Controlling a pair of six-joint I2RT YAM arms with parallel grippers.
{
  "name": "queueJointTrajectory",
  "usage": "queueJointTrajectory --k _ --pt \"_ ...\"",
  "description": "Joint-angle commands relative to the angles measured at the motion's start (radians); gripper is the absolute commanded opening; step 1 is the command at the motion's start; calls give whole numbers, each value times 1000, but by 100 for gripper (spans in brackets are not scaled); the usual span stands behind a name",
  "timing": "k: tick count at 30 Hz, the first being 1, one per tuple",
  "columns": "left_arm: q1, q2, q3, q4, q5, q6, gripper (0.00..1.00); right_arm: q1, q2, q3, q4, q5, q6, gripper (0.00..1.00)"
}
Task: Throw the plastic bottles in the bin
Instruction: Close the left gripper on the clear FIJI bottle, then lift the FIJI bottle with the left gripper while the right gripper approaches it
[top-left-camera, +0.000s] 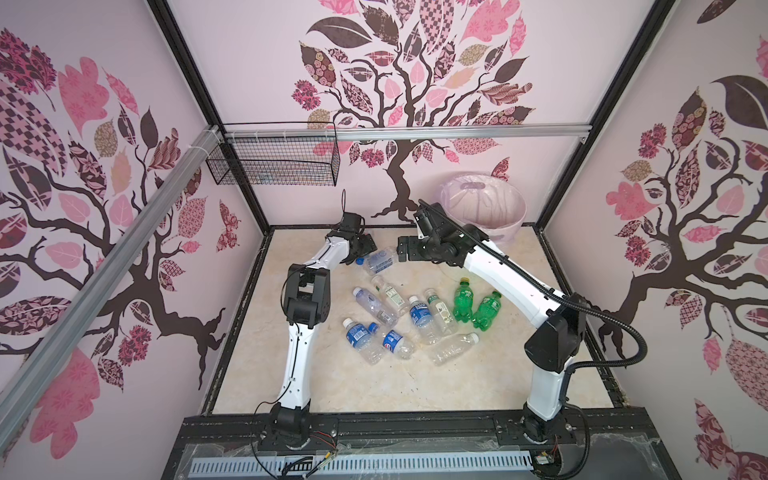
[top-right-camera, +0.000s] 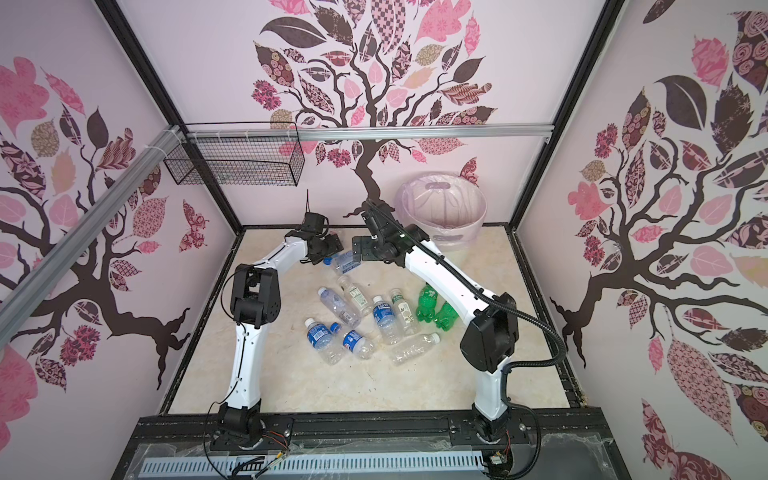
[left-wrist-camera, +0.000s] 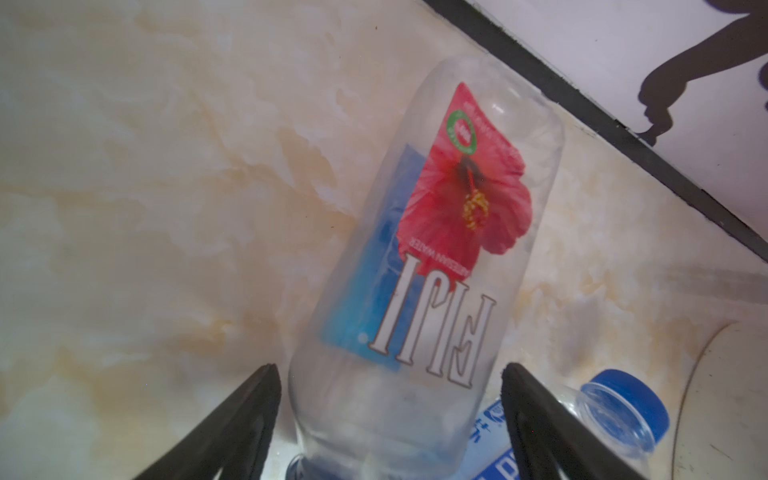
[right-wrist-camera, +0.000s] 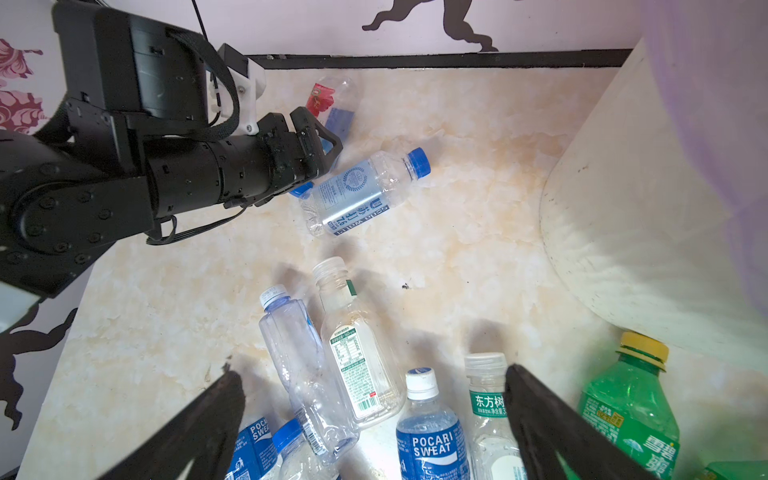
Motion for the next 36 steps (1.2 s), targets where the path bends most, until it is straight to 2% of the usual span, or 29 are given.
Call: queueJointTrajectory --k 1,6,15,23,27,36 --pt "-6 30 39 8 9 13 81 -5 4 -6 -36 2 9 99" --pt "-5 40 47 12 27 17 69 -12 -8 -30 -36 9 5 100" --pt "0 -27 -21 46 71 68 54 -26 -17 -38 -32 5 13 99" --pt "4 -117 -89 39 93 112 52 -35 -38 -69 -6 3 29 99" --pt "2 -189 -184 79 111 97 52 -35 -41 -73 7 1 33 100" --pt "-25 -311 -282 46 136 132 52 -42 -71 -101 36 -4 67 99"
